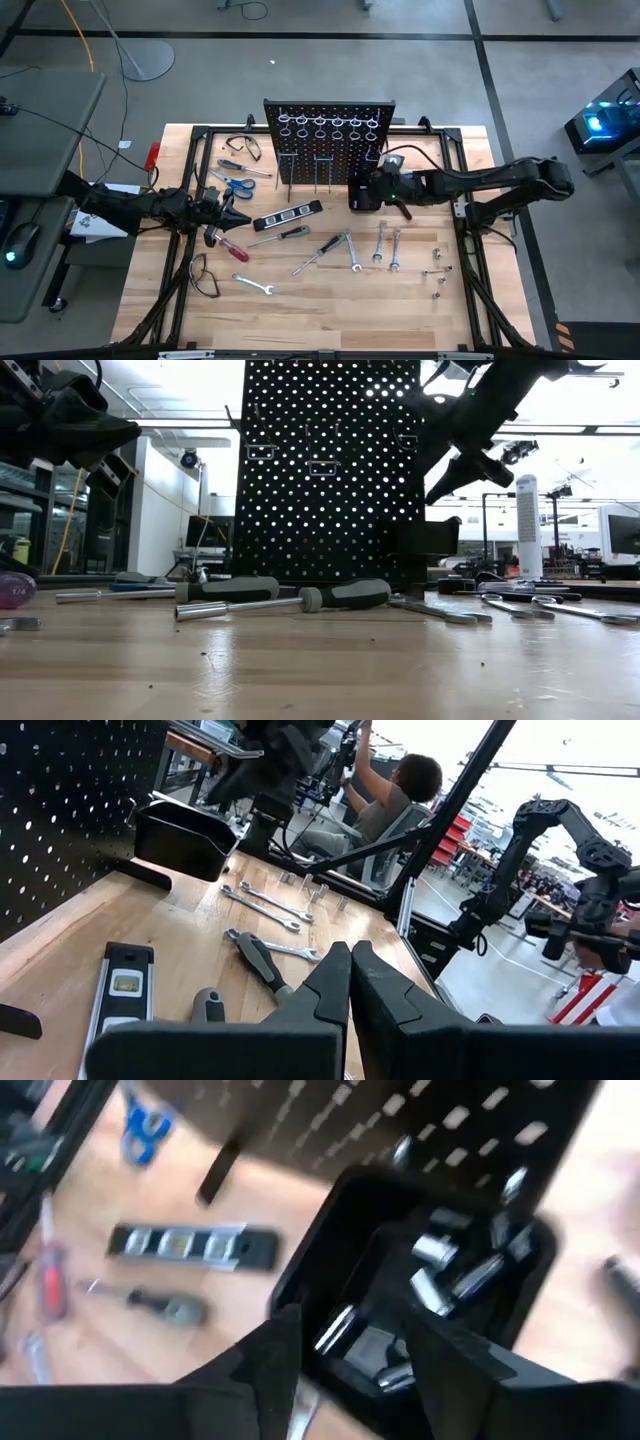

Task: Hang tools onto peg board
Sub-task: Put the silver socket in the black bin on the pegboard

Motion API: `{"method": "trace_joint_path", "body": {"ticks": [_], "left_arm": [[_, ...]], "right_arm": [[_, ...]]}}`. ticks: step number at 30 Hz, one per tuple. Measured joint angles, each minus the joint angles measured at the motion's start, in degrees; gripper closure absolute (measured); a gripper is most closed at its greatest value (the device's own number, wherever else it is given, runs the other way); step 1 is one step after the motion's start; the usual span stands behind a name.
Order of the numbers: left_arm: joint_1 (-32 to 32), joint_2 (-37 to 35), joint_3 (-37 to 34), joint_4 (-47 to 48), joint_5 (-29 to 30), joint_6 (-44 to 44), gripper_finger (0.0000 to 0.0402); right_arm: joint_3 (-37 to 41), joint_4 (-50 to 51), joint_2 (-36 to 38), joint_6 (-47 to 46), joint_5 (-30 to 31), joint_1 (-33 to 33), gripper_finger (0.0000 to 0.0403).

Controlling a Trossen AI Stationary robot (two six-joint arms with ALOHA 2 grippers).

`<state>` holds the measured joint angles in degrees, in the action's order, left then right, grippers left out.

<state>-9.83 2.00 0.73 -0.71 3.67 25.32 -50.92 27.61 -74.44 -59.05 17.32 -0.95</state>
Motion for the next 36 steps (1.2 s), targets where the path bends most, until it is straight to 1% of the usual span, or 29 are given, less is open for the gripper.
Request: {"method": "trace_joint_path", "body": {"ticks": [3,5,6,9,12,15,18,20,22,25,27,29,33,36], "left_arm": [[-0.01,-0.01,0.00,0.00,-0.01,0.00,0.0401],[-0.02,-0.02,0.00,0.00,0.01,0.00,0.0402],[0.00,0.00,0.00,0.00,-0.01,0.00,0.0402],[-0.02,0.00,0.00,0.00,-0.01,0.00,0.0401],[-0.01,-0.01,0.00,0.00,0.01,0.00,0.0401],[-0.01,-0.02,0.00,0.00,-0.01,0.00,0.0401],[0.01,0.00,0.00,0.00,-0.01,0.00,0.0402],[0.00,0.00,0.00,0.00,0.00,0.00,0.0402],[-0.02,0.00,0.00,0.00,-0.01,0.00,0.0402],[0.00,0.00,0.00,0.00,0.00,0.00,0.0401],[0.01,-0.01,0.00,0.00,-0.01,0.00,0.0401],[-0.01,0.00,0.00,0.00,-0.01,0.00,0.0402],[-0.02,0.00,0.00,0.00,-0.01,0.00,0.0401],[-0.02,-0.01,0.00,0.00,-0.01,0.00,0.0401]], "right_arm": [[0.00,2.49,0.55,1.81,-9.14,1.83,0.0225],[-0.02,7.28,0.77,2.49,-14.16,5.43,0.0224],[-0.02,10.96,0.80,1.85,-15.69,7.94,0.0224],[0.00,22.83,0.80,-3.67,-16.41,16.16,0.0224],[0.03,30.52,0.80,-13.31,-17.29,25.10,0.0223],[0.04,31.98,0.75,-22.96,-18.45,32.26,0.0223],[0.05,32.55,-0.41,-31.45,-18.43,36.62,0.0223],[0.84,32.82,-1.70,-35.43,-19.07,37.92,0.0223],[2.73,31.06,-2.69,-37.93,-21.23,38.07,0.0223],[6.80,23.57,-4.00,-38.66,-24.82,38.03,0.0222],[9.34,20.21,-4.50,-39.51,-26.01,38.03,0.0222],[11.31,19.06,-4.82,-41.57,-25.87,38.05,0.0222],[13.25,18.35,-4.82,-42.96,-23.37,37.95,0.0222],[14.76,15.65,-4.82,-42.95,-24.01,37.70,0.0222]]}}
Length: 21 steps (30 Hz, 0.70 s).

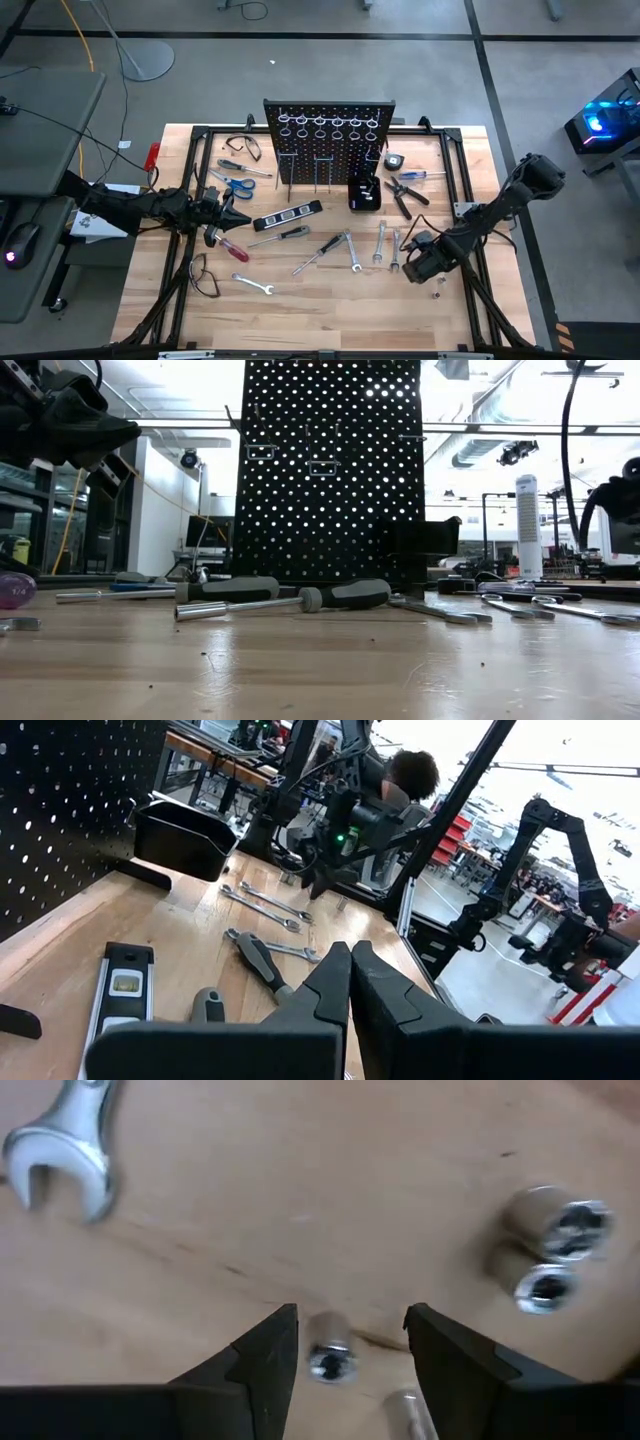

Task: Hang tools onto peg board
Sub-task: Put the silver socket in the black bin on the pegboard

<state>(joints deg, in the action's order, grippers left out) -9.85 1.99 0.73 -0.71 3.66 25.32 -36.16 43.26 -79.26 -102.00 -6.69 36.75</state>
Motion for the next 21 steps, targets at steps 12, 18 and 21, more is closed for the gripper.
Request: {"method": "trace_joint_path", "body": {"ticks": [12,18,21], "left_arm": [[0.00,-0.01,0.00,0.01,0.00,0.00,0.0401],[0.02,0.01,0.00,0.02,0.00,0.00,0.0402],[0.02,-0.01,0.00,0.00,0.00,0.00,0.0402]], "right_arm": [[2.20,-4.89,0.09,-1.05,-2.21,0.02,0.0239],[2.27,-5.24,0.07,-1.05,-3.06,0.02,0.0298],[2.25,-5.38,0.04,-0.24,-4.07,0.04,0.0343]]}}
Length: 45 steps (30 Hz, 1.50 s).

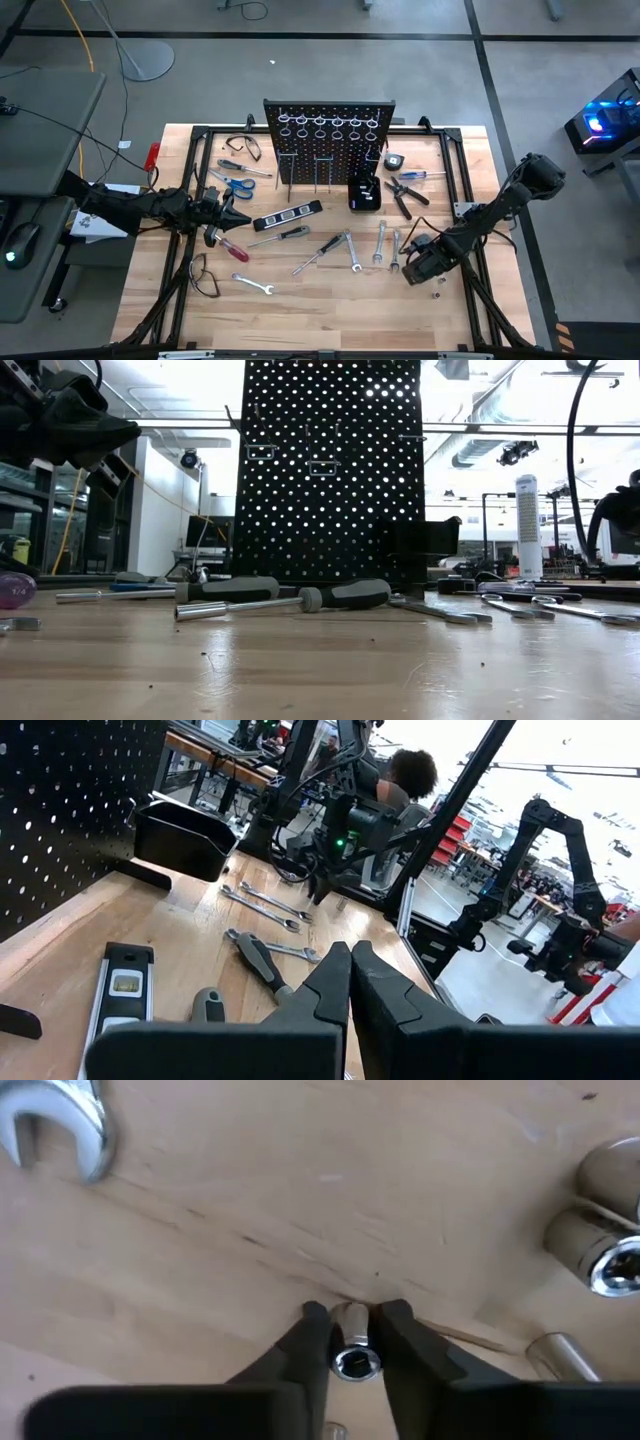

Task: Hang tools onto peg board
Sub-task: Put the silver socket in the black bin on the pegboard

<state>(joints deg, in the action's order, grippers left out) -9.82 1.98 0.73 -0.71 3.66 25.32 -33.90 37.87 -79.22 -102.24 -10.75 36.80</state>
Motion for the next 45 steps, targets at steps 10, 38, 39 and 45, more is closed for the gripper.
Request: {"method": "trace_joint_path", "body": {"ticks": [10,38,39,45], "left_arm": [[-0.02,0.00,0.00,0.00,0.02,0.00,0.0401],[-0.02,0.00,0.00,0.00,0.00,0.00,0.0401],[-0.02,0.02,0.00,0.01,0.00,0.00,0.0401],[-0.02,0.00,0.00,0.00,0.00,0.00,0.0401]], "right_arm": [[-10.86,8.21,0.90,11.97,9.80,-6.01,0.0369],[-19.64,9.68,0.96,48.81,5.74,-31.17,0.0187],[-19.63,14.87,0.96,47.51,4.48,-28.66,0.0187],[-19.57,28.42,0.96,33.67,-0.63,-11.21,0.0186]]}}
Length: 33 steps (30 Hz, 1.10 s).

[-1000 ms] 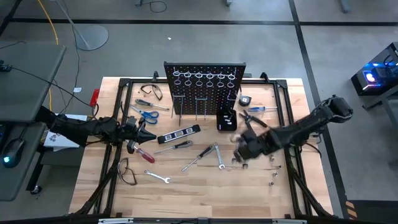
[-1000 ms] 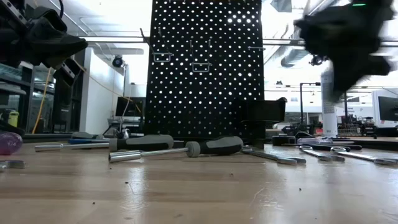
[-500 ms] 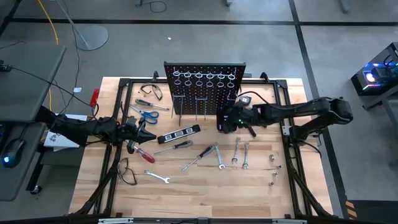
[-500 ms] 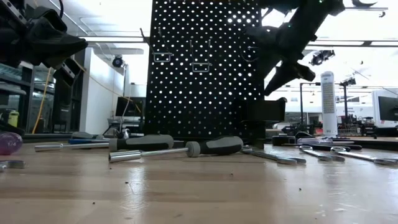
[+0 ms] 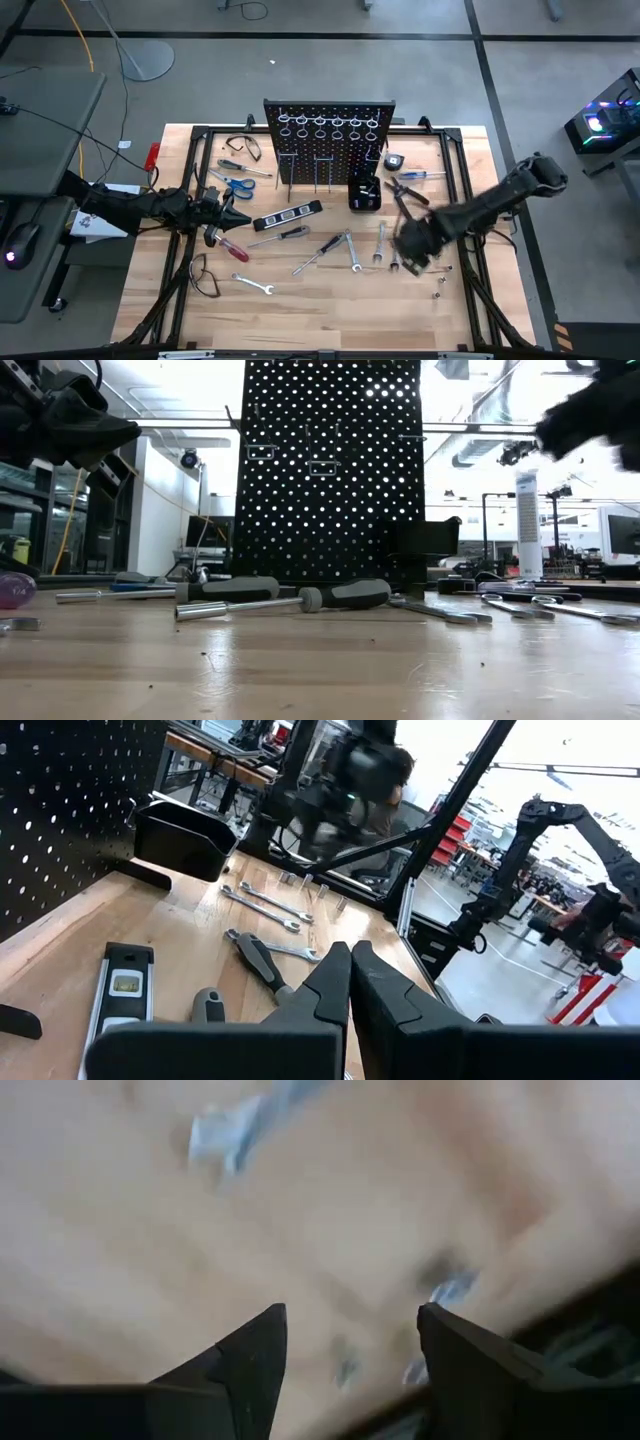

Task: Hang tools onto peg board
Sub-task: Put the silver socket in the black bin on the pegboard

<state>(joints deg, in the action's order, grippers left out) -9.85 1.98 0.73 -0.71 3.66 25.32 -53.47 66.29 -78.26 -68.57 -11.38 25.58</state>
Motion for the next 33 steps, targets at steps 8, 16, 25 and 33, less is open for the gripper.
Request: {"method": "trace_joint_path", "body": {"ticks": [8,16,25,33], "left_arm": [[0.02,0.02,0.00,0.00,0.00,0.00,0.0401],[0.00,0.00,0.00,0.00,0.00,0.00,0.0402],[0.00,0.01,0.00,0.01,0.02,0.00,0.0402],[0.00,0.02,0.00,0.02,0.00,0.00,0.0402]], "right_arm": [[0.00,-7.40,-0.17,-27.83,-3.06,14.83,0.0186],[0.00,-11.60,-3.55,-37.93,-5.29,21.03,0.0185],[0.00,-16.79,-15.03,-36.45,-5.74,21.57,0.0185],[0.00,-14.38,-18.22,-36.95,-3.05,21.55,0.0185]]}}
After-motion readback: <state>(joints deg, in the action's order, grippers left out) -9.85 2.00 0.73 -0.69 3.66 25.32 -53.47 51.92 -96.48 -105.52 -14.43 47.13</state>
